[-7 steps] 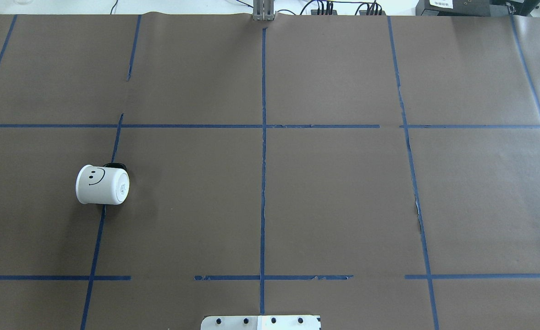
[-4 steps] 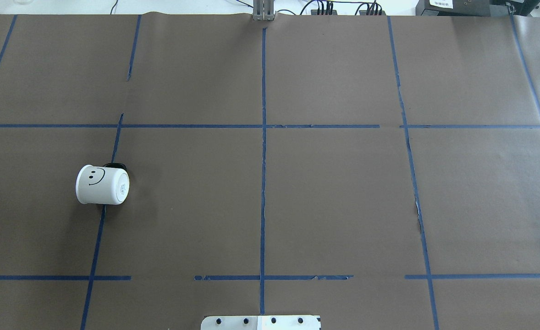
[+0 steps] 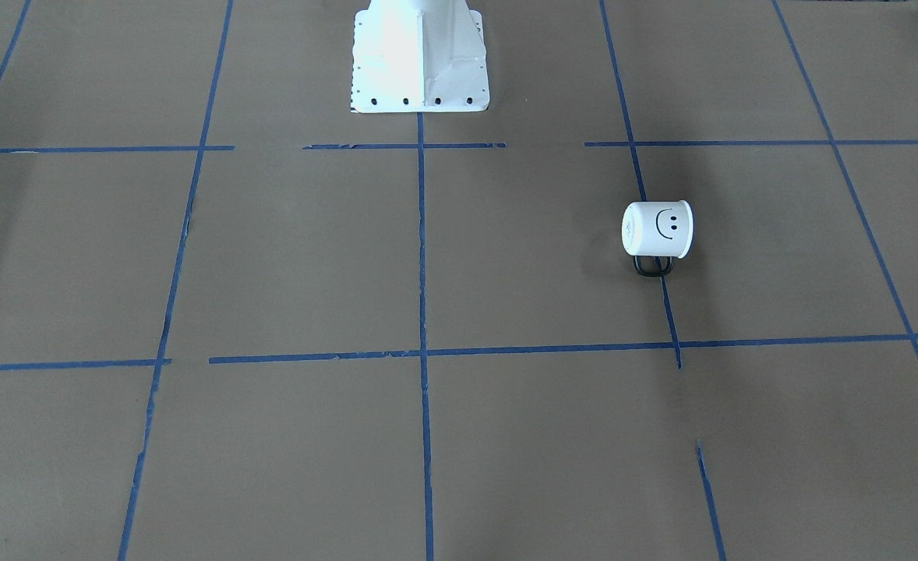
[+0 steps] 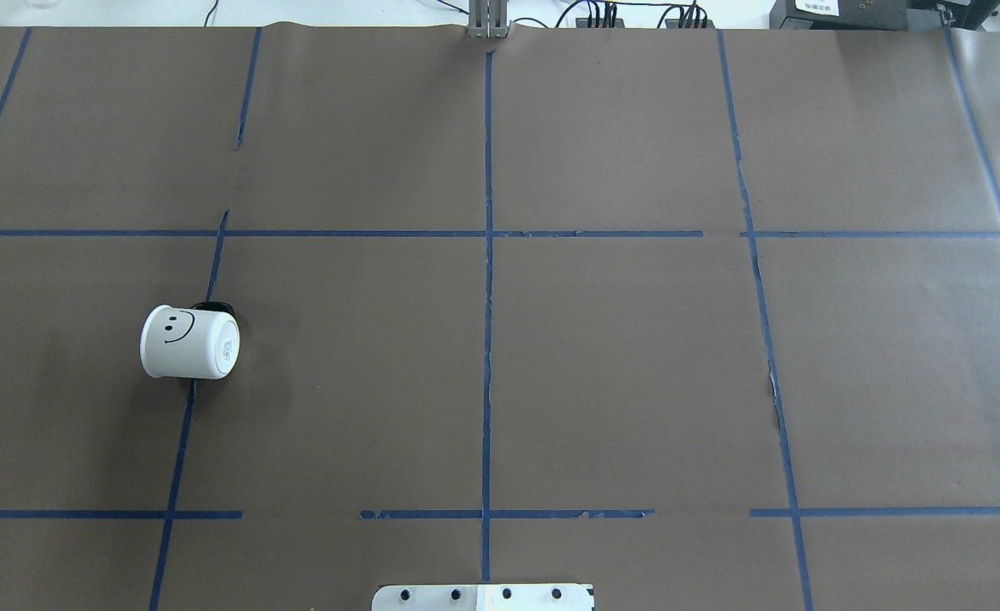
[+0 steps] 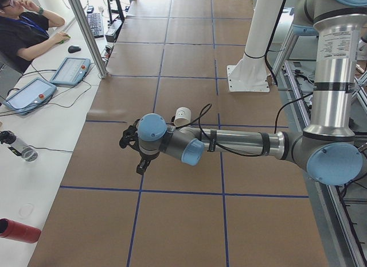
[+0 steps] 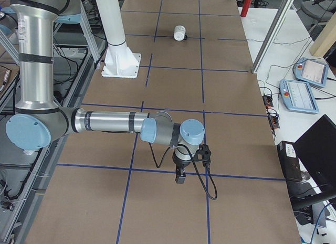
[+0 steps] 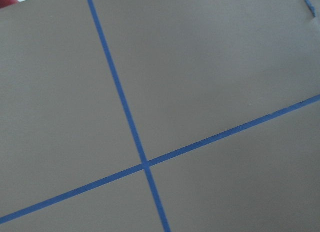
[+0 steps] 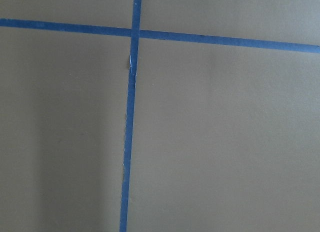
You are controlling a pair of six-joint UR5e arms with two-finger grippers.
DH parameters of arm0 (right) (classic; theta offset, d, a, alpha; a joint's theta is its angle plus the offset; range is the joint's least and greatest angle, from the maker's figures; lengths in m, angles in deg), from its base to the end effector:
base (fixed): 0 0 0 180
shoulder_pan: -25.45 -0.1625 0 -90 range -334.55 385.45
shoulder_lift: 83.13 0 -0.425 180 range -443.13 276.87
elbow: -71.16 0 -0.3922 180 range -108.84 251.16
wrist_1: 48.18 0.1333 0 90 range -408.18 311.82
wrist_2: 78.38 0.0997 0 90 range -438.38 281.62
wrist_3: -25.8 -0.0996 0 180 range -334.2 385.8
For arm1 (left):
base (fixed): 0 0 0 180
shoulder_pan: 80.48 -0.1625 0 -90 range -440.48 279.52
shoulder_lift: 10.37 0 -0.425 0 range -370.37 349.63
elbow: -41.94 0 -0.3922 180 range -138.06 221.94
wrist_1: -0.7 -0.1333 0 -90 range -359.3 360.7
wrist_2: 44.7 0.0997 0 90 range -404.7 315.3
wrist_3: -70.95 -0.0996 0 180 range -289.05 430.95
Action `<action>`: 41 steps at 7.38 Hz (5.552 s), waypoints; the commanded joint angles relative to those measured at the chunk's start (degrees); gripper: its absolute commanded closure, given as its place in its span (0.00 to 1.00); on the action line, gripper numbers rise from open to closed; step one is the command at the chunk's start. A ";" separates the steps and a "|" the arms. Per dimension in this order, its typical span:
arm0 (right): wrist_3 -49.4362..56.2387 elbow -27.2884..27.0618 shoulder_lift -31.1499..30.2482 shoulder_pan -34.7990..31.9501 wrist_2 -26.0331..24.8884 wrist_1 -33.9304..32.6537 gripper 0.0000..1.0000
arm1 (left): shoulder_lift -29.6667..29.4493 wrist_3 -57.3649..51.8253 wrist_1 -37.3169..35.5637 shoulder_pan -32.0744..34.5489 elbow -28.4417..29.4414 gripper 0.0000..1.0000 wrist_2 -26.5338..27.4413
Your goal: Flip mug
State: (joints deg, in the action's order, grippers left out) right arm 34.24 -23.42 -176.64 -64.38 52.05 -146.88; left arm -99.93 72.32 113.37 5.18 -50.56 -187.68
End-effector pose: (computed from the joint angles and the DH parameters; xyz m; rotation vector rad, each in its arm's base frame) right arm 0.0674 -0.4551 0.6678 -0.0765 -0.7122 -0.0968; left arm -0.0155 -0.5070 0.5861 0.3548 0.9296 0.2470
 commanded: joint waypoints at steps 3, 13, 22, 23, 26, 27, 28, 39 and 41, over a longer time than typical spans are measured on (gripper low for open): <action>0.00 0.00 0.00 0.00 0.00 0.00 0.00 | -0.27 24.48 21.28 -12.86 3.00 0.00 -2.21; 0.00 0.00 0.00 0.00 0.00 0.00 0.00 | -2.63 68.47 66.35 -32.82 14.18 0.00 13.94; 0.00 0.00 0.00 0.00 0.00 0.00 0.00 | -7.02 88.81 87.55 -39.51 20.06 0.00 17.12; 0.00 0.00 0.00 0.00 0.00 0.00 0.00 | -8.69 88.81 87.63 -40.13 21.47 0.00 17.21; 0.00 0.00 0.00 0.00 0.00 0.00 0.00 | -9.23 88.90 87.63 -41.54 21.74 0.42 16.60; 0.00 0.00 0.00 0.00 0.00 0.00 0.00 | -9.14 88.90 88.33 -41.63 21.57 0.62 16.25; 0.00 0.00 0.00 0.00 0.00 0.00 0.00 | -8.97 88.90 88.34 -41.63 21.13 0.79 13.72; 0.00 0.00 0.00 0.00 0.00 0.00 0.00 | -30.45 98.13 28.15 -44.16 5.13 1.00 14.45; 0.00 0.00 0.00 0.00 0.00 0.00 0.00 | -40.30 97.42 9.23 -49.68 5.22 1.00 24.37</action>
State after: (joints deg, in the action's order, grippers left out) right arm 34.24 -23.42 -176.65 -64.38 52.05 -146.88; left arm -134.15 170.03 134.60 -40.97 -45.34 -169.30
